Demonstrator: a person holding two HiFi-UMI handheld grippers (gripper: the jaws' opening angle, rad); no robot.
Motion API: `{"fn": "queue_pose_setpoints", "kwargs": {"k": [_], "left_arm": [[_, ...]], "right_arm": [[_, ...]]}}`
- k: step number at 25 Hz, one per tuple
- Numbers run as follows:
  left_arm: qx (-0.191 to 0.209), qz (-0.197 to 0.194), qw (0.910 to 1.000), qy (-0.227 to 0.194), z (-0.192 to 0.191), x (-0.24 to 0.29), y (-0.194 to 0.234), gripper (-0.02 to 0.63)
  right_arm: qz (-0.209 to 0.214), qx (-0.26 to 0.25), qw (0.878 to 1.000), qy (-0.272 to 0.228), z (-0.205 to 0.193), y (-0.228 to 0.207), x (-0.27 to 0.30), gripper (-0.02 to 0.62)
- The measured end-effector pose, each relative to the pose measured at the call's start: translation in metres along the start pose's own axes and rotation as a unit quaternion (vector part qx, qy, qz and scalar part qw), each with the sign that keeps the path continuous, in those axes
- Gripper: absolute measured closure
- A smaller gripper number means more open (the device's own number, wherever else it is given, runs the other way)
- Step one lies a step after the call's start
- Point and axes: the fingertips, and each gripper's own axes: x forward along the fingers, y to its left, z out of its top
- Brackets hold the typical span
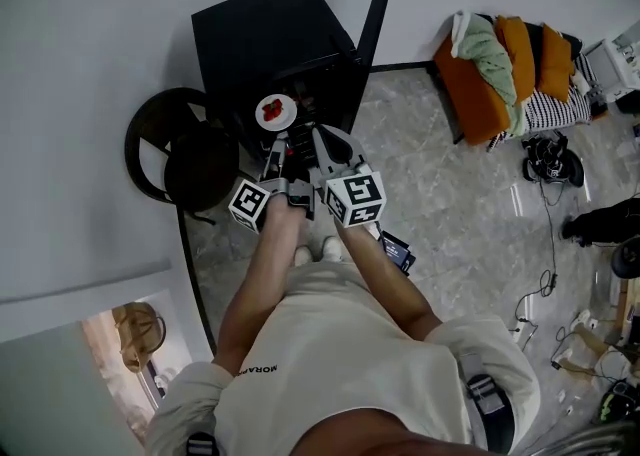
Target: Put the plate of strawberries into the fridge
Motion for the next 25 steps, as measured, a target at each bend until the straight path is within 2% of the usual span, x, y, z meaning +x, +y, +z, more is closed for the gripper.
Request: {"fn": "queue_pose_setpoints", "kwargs": {"k": [6,10,13,16,19,22,25], "left_arm": [[0.012,-0.013,0.9998,0.006,-0.001,-0.009,-0.028,0.604],[0.066,-0.016,0.9976,0.018,-0.002,-0.01,-0.041,0.604],[0.088,-0.018,0.9956,0.026,-0.004,-0.01,-0.044,0.604],[0.148,-0.017,0.988,0.041,-0.009,-0.009,-0.048,0.604],[0.239,-0.023,0.969,0.057,-0.016,-0.005,-0.061,0.604],[0.35,-0.032,0.9342,0.064,-0.019,-0.002,-0.081,0.604],[0.422,-0.043,0.9032,0.068,-0.026,-0.001,-0.096,0.604]], "right_arm": [[0.01,-0.011,1.0,0.0,0.011,0.006,-0.002,0.583],[0.015,-0.016,1.0,-0.004,0.017,0.006,-0.001,0.583],[0.017,-0.019,1.0,-0.008,0.022,0.005,0.001,0.583],[0.016,-0.018,1.0,-0.014,0.026,0.004,0.0,0.583],[0.015,-0.019,1.0,-0.018,0.03,0.001,-0.002,0.583],[0.013,-0.018,1.0,-0.021,0.034,-0.001,-0.005,0.583],[0.011,-0.018,0.999,-0.025,0.037,-0.004,-0.009,0.583]]}}
